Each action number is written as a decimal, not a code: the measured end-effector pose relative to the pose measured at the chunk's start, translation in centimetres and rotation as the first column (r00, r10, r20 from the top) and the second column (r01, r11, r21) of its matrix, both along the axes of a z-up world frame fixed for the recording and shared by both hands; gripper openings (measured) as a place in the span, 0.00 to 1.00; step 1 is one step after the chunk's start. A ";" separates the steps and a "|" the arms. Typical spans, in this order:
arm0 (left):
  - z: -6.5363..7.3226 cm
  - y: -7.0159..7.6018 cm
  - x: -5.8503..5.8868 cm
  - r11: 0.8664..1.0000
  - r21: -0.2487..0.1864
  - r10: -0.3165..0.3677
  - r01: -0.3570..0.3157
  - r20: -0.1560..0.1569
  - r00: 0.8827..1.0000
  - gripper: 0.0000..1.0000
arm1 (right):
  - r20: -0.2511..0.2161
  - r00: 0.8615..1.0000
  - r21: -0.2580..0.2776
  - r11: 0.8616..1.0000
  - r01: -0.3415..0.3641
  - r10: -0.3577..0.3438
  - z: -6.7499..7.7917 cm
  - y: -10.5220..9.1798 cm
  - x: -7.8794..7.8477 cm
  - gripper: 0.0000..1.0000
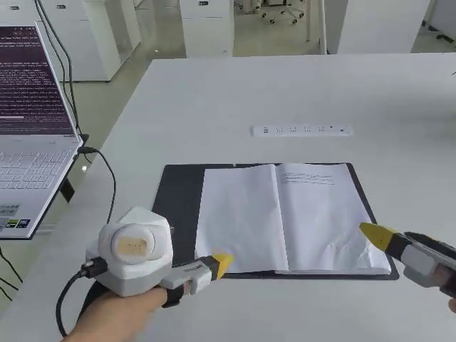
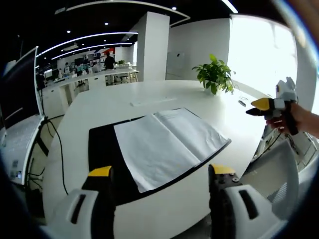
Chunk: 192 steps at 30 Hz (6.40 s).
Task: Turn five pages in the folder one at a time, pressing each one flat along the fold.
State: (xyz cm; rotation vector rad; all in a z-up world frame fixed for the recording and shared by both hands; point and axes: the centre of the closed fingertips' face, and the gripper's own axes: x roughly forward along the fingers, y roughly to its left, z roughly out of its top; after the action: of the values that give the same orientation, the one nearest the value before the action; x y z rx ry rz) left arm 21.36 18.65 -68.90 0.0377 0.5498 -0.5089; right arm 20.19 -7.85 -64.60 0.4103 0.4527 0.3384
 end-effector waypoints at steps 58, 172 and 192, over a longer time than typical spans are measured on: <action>-4.1 -11.2 1.8 0.978 0.069 -0.193 0.194 -0.033 0.981 0.84 | -0.056 0.998 -0.195 0.980 -0.048 0.038 -4.4 -3.8 -0.8 0.78; -12.0 -23.8 8.2 0.965 0.131 -0.241 0.226 0.108 0.965 0.08 | -0.237 0.972 0.019 1.000 0.006 -0.002 -13.2 -4.4 4.7 0.22; -12.0 -23.8 8.4 0.966 0.126 -0.241 0.228 0.105 0.965 0.08 | -0.304 0.952 0.132 0.988 0.077 -0.033 -13.7 -4.6 4.5 0.00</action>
State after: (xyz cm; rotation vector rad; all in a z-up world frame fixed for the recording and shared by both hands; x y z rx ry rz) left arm 29.72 -5.14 -80.89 0.2425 0.4579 -0.7018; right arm 24.68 -12.48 -78.25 0.6172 0.7164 0.2549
